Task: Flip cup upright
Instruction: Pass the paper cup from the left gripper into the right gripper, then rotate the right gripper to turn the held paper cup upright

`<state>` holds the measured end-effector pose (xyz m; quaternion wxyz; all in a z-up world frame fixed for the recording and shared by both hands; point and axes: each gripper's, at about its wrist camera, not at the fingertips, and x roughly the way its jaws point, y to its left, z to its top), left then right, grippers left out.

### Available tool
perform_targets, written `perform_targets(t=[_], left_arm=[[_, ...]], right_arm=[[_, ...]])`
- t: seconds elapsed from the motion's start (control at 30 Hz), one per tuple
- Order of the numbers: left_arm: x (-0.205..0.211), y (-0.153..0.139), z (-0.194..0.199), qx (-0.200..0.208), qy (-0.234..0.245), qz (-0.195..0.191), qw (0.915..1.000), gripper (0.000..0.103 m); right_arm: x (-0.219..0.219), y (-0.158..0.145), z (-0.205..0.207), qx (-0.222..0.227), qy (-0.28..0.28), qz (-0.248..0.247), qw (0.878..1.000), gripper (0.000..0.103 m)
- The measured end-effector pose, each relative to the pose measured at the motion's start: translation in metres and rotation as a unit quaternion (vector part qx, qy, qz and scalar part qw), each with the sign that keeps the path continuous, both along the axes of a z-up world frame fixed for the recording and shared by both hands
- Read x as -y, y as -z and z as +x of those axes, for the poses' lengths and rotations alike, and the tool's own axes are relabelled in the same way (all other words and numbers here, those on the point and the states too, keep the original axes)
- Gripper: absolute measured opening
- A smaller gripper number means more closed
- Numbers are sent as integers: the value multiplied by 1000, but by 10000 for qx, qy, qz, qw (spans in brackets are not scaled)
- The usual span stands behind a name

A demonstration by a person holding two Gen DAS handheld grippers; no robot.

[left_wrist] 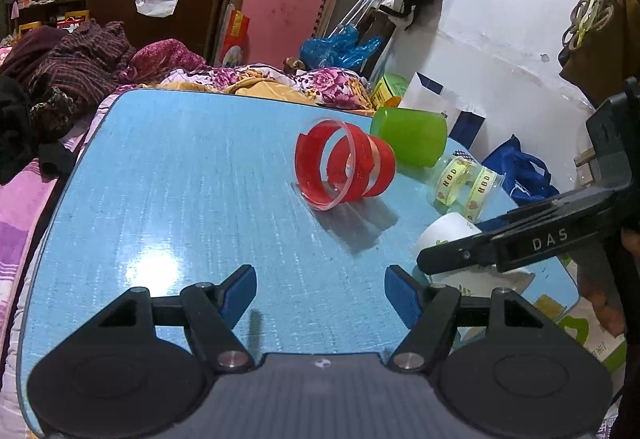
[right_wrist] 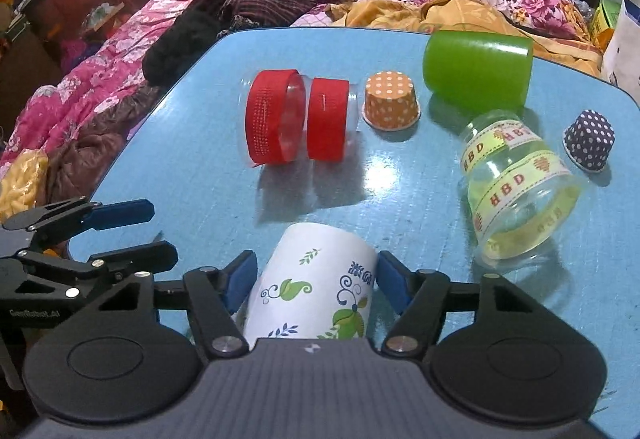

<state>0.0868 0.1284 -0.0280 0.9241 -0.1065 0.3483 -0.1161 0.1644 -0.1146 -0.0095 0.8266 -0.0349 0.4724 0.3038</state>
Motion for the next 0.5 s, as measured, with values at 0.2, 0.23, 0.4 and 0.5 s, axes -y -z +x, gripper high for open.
perform_targets(t=[0.2,0.23,0.4,0.5], left_arm=[[3,2,0,-1,45,10,10000,74],[3,3,1,-7,49,12,10000,74],[8,3,0,24,95,41,9999,74],[11,5,0,33,117,43,9999,74]], right_arm=[[4,-15,-5,617,277,-86,9977,65],[5,-17,-7,757,328,-81,9966,65],[7,-25,-37,2099,789,-132,9745,64],[8,-16,-50,2446,854,8,9658,63]])
